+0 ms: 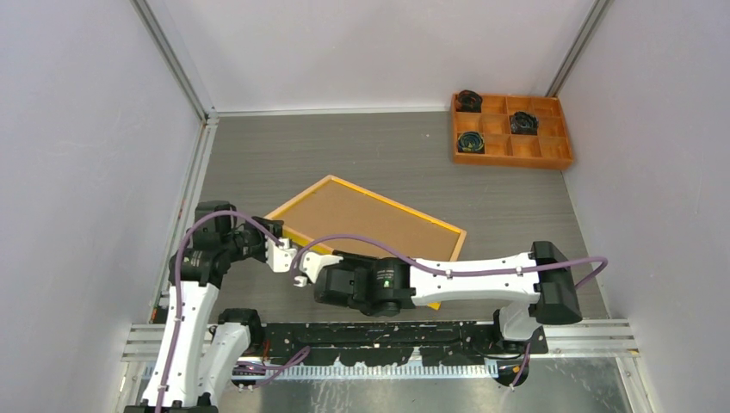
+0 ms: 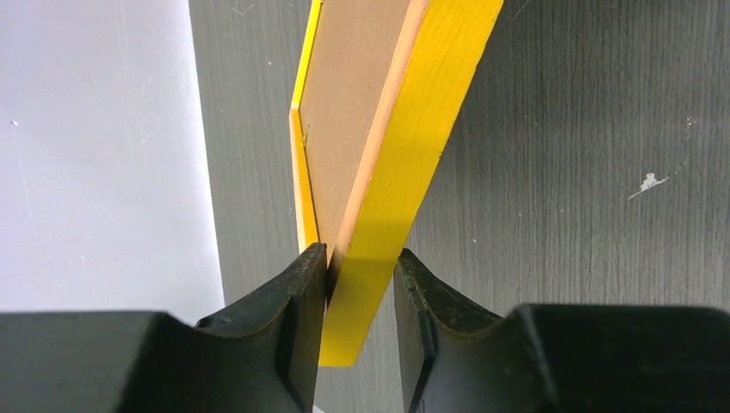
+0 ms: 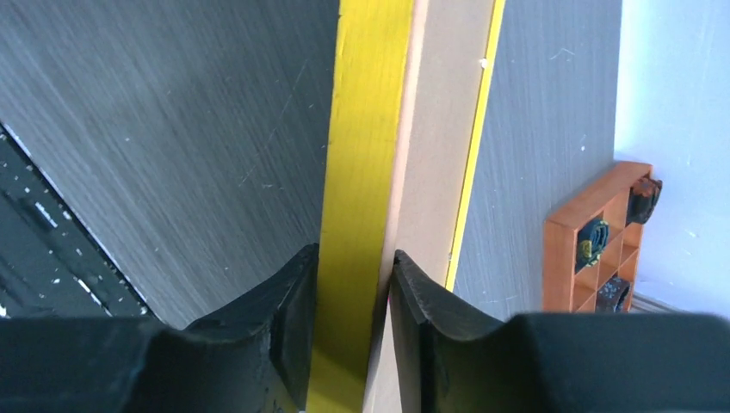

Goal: Put the photo into the frame
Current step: Turn over the photo frame at the center of the board.

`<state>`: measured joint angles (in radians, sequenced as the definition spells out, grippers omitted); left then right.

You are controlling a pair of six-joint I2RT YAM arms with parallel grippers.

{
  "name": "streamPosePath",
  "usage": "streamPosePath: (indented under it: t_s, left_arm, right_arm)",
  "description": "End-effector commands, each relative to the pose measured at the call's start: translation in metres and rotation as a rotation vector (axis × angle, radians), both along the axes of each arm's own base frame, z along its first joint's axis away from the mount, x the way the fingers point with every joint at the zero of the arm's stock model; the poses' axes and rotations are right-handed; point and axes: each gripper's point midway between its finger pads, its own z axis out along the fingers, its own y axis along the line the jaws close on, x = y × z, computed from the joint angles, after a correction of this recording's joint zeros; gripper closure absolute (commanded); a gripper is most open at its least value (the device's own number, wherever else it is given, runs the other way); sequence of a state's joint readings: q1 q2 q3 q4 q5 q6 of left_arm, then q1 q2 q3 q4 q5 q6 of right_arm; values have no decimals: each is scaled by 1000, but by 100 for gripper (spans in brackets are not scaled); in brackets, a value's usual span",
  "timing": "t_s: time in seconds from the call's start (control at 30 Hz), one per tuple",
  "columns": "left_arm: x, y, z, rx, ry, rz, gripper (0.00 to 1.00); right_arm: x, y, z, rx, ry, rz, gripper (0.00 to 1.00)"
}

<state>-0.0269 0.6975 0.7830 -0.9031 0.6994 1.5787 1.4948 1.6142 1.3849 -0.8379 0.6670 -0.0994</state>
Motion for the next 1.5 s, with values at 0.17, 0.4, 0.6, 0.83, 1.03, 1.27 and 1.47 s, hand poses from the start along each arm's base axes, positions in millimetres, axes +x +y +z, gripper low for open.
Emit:
streamPosePath:
  t_s: [0.17, 0.4, 0.6, 0.83, 1.03, 1.27, 1.47]
  left_arm:
    - [29, -7, 81, -347, 9, 237, 0]
    - [65, 10, 134, -651, 181, 604, 0]
    - [77, 19, 139, -743, 347, 740, 0]
    - [76, 24, 131, -820, 410, 749, 0]
    - [75, 26, 110, -804, 531, 772, 0]
    - [79, 24, 78, -778, 682, 773, 0]
    - [81, 18, 52, -747, 789, 743, 0]
  right_arm:
    - [20, 8, 77, 252, -97, -75, 63]
    - [43, 29, 114, 498, 203, -152, 66]
    - [80, 44, 154, 733, 494, -232, 77]
    - [131, 32, 174, 851, 626, -335, 77]
    - [197, -8, 162, 1028, 757, -512, 76]
    - [248, -72, 160, 1109, 699, -666, 74]
    - [274, -117, 132, 1153, 716, -786, 73]
